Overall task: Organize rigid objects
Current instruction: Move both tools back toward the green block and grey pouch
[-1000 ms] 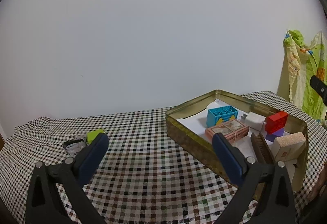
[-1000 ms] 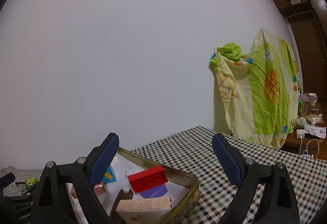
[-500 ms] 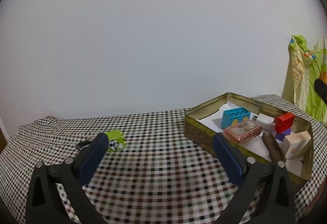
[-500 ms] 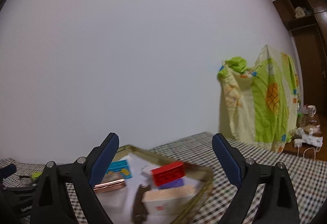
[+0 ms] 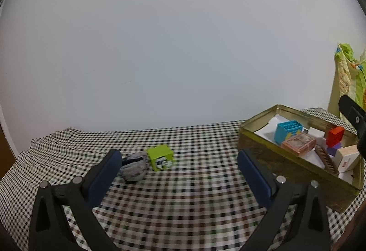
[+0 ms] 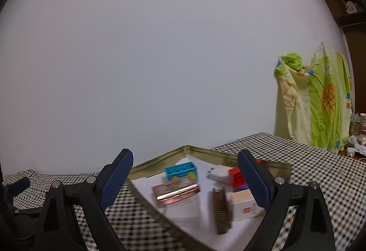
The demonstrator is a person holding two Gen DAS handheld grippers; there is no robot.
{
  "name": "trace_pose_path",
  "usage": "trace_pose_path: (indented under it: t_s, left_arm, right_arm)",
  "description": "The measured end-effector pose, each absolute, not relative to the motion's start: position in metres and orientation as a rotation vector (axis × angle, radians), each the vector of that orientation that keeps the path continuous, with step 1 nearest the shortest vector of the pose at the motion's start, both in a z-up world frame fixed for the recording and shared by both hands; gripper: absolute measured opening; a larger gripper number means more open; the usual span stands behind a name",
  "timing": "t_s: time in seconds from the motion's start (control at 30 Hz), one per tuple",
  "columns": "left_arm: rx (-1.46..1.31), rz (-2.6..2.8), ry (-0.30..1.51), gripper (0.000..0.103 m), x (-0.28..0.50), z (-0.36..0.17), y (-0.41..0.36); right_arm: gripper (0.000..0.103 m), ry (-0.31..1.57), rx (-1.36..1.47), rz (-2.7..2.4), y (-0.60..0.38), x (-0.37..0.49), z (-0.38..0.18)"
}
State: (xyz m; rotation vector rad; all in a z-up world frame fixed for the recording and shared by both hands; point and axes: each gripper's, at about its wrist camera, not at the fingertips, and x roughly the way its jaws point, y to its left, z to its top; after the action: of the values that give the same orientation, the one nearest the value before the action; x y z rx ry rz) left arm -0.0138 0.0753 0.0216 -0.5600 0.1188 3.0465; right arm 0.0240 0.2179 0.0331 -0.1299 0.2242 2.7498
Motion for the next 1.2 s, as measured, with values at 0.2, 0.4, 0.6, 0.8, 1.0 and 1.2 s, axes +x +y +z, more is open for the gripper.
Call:
trace_pose_path:
  t_s: [0.2, 0.4, 0.6, 0.8, 1.0, 1.2]
  left_arm:
    - [-0.584, 3.062, 0.083, 0.102, -0.018, 0.021, 0.055]
    - [-0.624, 3.085, 0.047, 0.102, -0.025, 0.018, 0.029]
    - [-0.691, 3.131, -0.016, 0.102, -0.034, 0.016, -0.009]
    - [-0.729, 3.197, -0.035, 0.102, -0.045, 0.013, -0.046]
    - [-0.786, 3.266, -0.073, 0.102, -0.056, 0.011, -0.081]
    - [-0.840, 3.311, -0.083, 0.102, -0.063, 0.008, -0.109]
  right_arm:
    - [0.094, 0.228, -0.150, 2.784, 0.195, 0.011, 0.032]
    - [0.094, 0.237, -0.173, 2.820, 0.177, 0.003, 0.031]
    - [0.094, 0.264, -0.252, 2.850, 0.168, -0.015, 0.027]
    - [0.094, 0.269, -0.367, 2.893, 0.153, -0.039, 0.022]
    - [0.094, 0.246, -0.436, 2.948, 0.130, -0.060, 0.018]
    - [0.094, 0.236, -0.574, 2.991, 0.113, -0.096, 0.014]
